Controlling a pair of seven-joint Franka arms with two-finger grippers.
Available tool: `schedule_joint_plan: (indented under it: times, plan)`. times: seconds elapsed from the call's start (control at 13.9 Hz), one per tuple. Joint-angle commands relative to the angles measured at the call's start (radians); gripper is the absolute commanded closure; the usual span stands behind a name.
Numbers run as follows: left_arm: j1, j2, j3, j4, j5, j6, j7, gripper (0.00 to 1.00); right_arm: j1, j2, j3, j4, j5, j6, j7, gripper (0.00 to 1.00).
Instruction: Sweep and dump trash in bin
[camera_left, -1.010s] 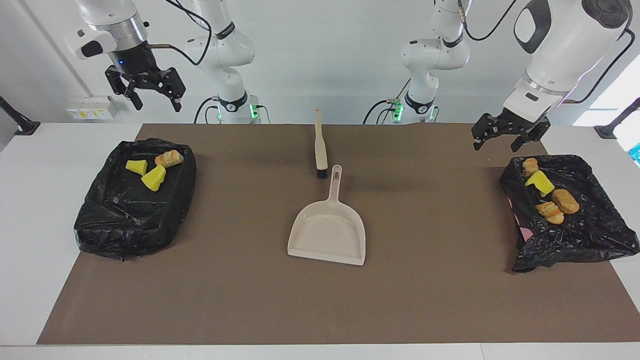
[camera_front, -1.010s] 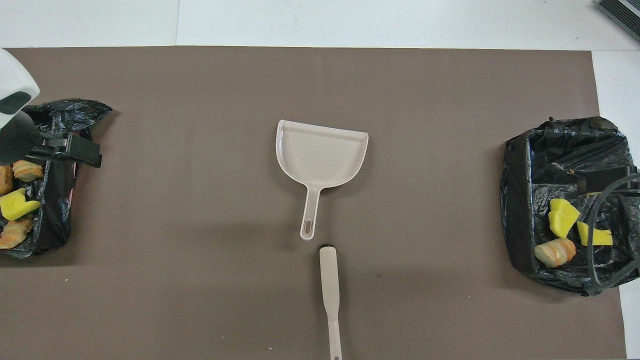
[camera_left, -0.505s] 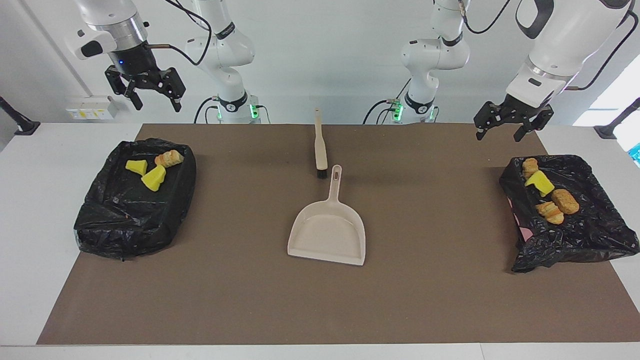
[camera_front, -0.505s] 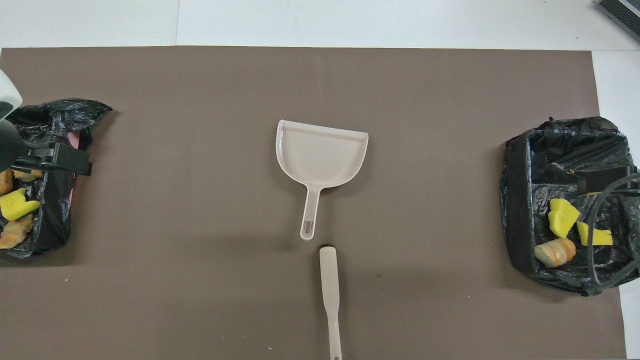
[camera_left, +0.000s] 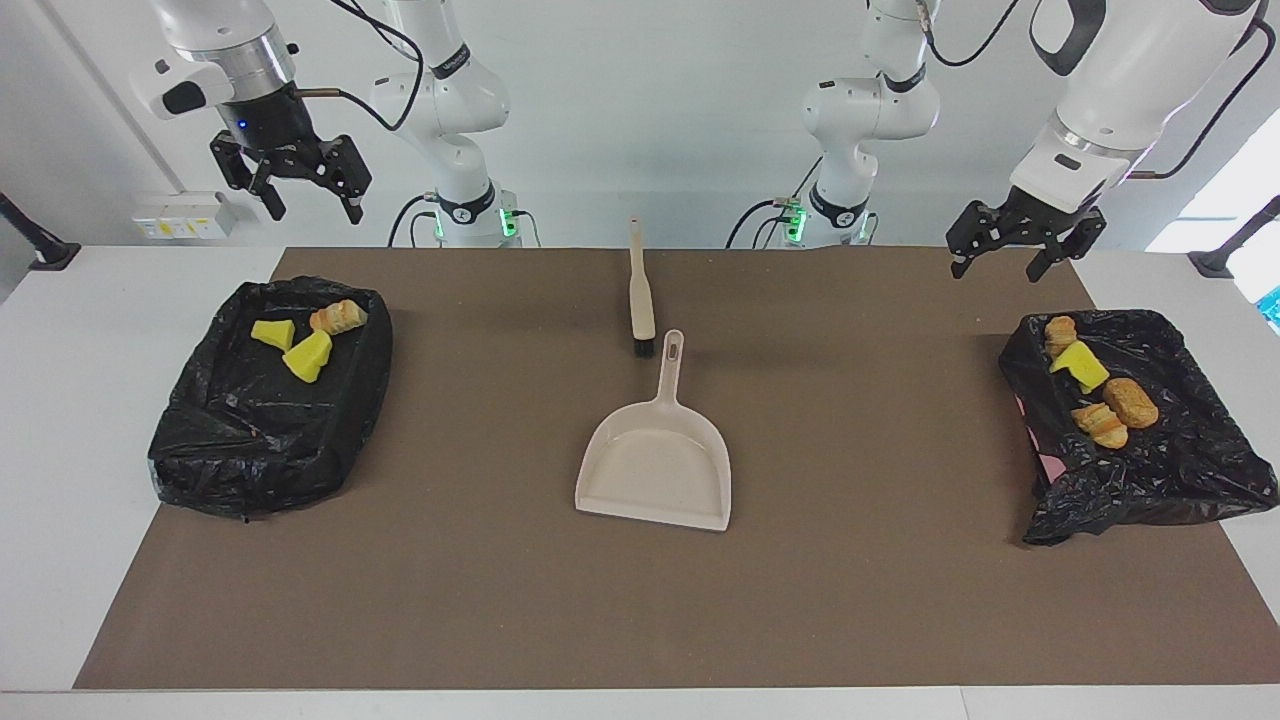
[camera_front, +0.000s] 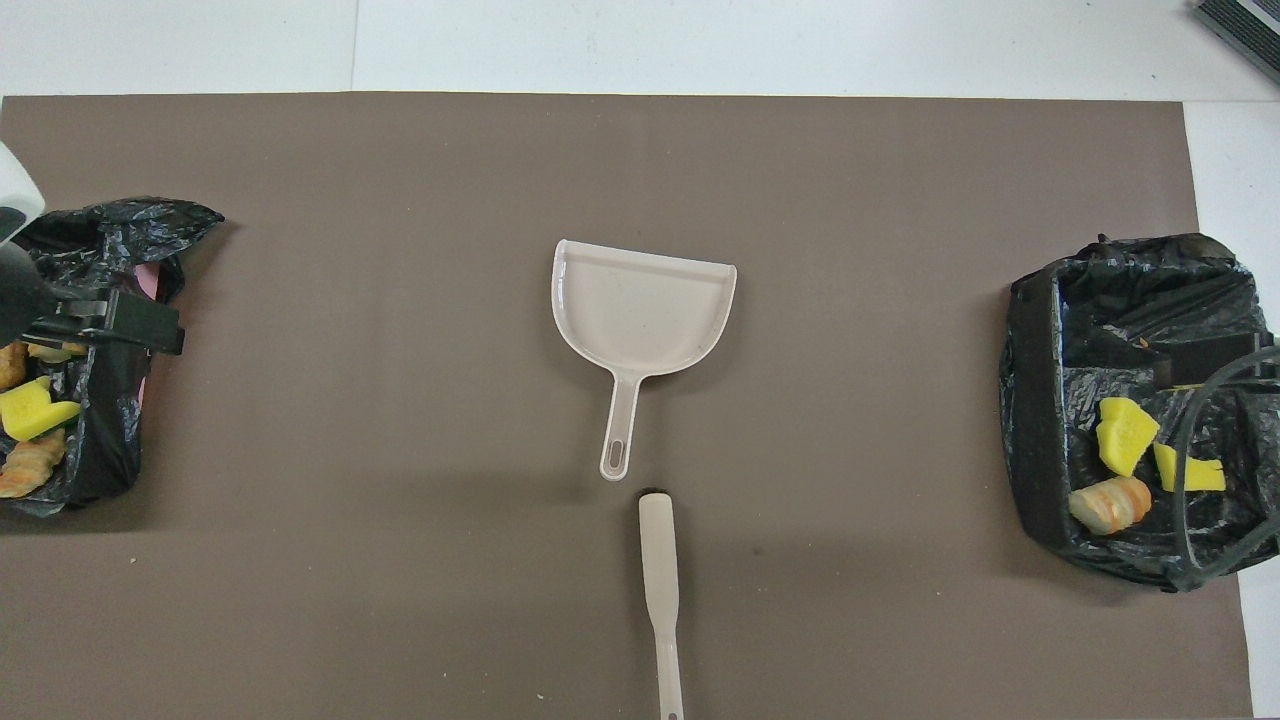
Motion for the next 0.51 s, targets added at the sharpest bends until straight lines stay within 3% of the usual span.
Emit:
schedule_joint_plan:
  times: [0.0, 0.43]
  plan:
    - [-0.002, -0.026, 0.001, -0.025, 0.01, -0.008, 0.014, 0.0, -0.003, -0.004, 0.0, -0.002, -0.009, 0.002, -0.034, 0.0]
    - [-0.002, -0.028, 0.001, -0.026, 0.012, -0.011, 0.016, 0.0, -0.003, -0.004, 0.0, -0.002, -0.009, 0.002, -0.034, 0.0]
